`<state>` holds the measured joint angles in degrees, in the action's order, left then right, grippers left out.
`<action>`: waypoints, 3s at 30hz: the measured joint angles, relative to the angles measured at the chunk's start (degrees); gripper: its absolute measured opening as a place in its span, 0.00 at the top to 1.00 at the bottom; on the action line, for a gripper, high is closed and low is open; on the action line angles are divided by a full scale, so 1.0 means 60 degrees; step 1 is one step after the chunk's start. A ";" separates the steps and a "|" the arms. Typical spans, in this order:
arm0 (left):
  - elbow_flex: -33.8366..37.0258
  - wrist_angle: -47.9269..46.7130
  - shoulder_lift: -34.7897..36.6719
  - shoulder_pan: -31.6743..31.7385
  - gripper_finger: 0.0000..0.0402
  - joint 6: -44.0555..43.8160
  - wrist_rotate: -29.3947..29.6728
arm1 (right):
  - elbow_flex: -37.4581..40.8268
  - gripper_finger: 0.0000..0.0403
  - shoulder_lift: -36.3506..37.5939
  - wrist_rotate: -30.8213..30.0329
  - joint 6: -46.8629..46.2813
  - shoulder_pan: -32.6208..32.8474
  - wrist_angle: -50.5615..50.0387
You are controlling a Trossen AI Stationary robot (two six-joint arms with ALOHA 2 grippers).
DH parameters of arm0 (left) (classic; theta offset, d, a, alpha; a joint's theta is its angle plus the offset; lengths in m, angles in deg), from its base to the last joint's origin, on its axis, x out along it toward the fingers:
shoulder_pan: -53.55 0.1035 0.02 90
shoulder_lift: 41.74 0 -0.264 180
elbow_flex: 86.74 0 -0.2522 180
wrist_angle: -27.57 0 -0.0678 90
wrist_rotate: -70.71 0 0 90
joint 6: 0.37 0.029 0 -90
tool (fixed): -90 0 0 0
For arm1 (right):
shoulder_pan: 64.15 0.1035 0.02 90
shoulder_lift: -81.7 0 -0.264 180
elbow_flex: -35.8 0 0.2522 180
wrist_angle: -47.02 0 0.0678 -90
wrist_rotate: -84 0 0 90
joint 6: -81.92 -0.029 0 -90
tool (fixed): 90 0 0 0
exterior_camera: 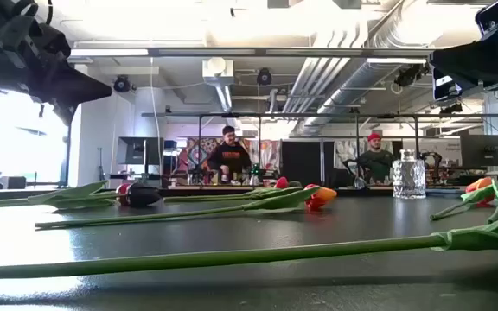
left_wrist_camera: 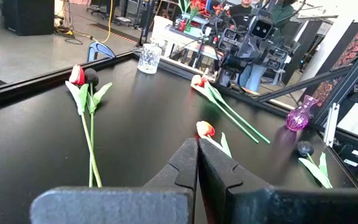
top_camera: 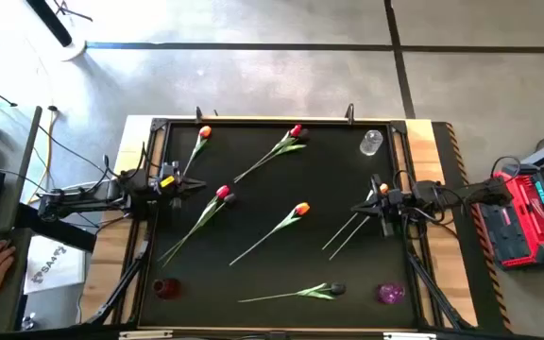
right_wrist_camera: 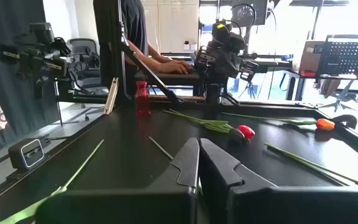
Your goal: Sort flowers into vase by color
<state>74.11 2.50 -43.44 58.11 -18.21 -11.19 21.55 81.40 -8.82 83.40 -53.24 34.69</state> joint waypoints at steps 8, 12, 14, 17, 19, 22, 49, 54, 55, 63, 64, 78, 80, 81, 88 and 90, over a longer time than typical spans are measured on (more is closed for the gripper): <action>0.0000 0.0002 0.0000 0.0002 1.00 -0.0001 0.0000 | 0.0000 1.00 -0.0002 -0.0001 0.0002 0.0000 -0.0001; -0.0003 0.0000 -0.0004 0.0003 1.00 -0.0003 0.0000 | 0.0000 1.00 -0.0001 -0.0001 -0.0002 0.0002 0.0000; -0.0001 0.0000 -0.0003 0.0001 1.00 -0.0001 0.0000 | 0.0000 1.00 -0.0002 0.0002 0.0001 -0.0001 0.0000; -0.0003 0.0001 -0.0001 0.0001 1.00 -0.0001 0.0000 | 0.0000 1.00 0.0000 0.0001 0.0001 0.0002 -0.0003; 0.0000 0.0004 -0.0004 0.0003 1.00 -0.0003 0.0000 | 0.0000 1.00 -0.0002 0.0000 -0.0002 0.0002 -0.0001; -0.0001 0.0000 -0.0003 0.0003 1.00 -0.0001 0.0000 | 0.0000 1.00 -0.0003 -0.0002 0.0001 -0.0001 -0.0003; -0.0002 0.0002 -0.0004 0.0002 1.00 0.0000 0.0000 | 0.0001 1.00 -0.0001 -0.0002 -0.0001 0.0000 -0.0003; -0.0003 0.0000 -0.0004 0.0003 1.00 -0.0003 0.0000 | 0.0003 1.00 -0.0001 0.0001 -0.0002 0.0002 -0.0003; -0.0004 0.0000 -0.0004 0.0004 1.00 0.0000 0.0000 | 0.0001 1.00 -0.0001 -0.0001 0.0000 -0.0002 -0.0002; 0.0000 0.0106 -0.0003 0.0004 1.00 0.0362 0.0274 | 0.0000 1.00 -0.0002 0.0000 0.0000 0.0002 -0.0002; -0.0003 0.0131 -0.0003 0.0000 1.00 0.0497 0.0395 | 0.0002 1.00 -0.0002 -0.0001 0.0000 0.0000 -0.0002; 0.0000 0.0400 -0.0003 0.0004 1.00 -0.1206 0.0503 | 0.0000 1.00 0.0000 -0.0002 -0.0002 -0.0002 0.0000; 0.0000 0.0385 -0.0004 0.0004 1.00 -0.1954 0.0533 | 0.0003 1.00 -0.0003 -0.0002 -0.0002 -0.0002 -0.0003; 0.0000 0.0486 -0.0007 0.0004 1.00 -0.2281 0.0539 | 0.0000 1.00 -0.0004 0.0000 0.0002 0.0002 -0.0002; 0.0000 0.0851 -0.0027 0.0002 1.00 -0.3112 0.1033 | 0.0003 1.00 -0.0006 -0.0075 0.1003 0.0001 0.1192; 0.0000 0.0956 -0.0058 0.0003 1.00 -0.3525 0.1239 | 0.0001 1.00 0.0000 -0.0242 0.1302 -0.0002 0.2207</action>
<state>74.11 8.24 -43.79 58.13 -39.36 -3.76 21.56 81.40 -10.27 91.22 -53.26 47.93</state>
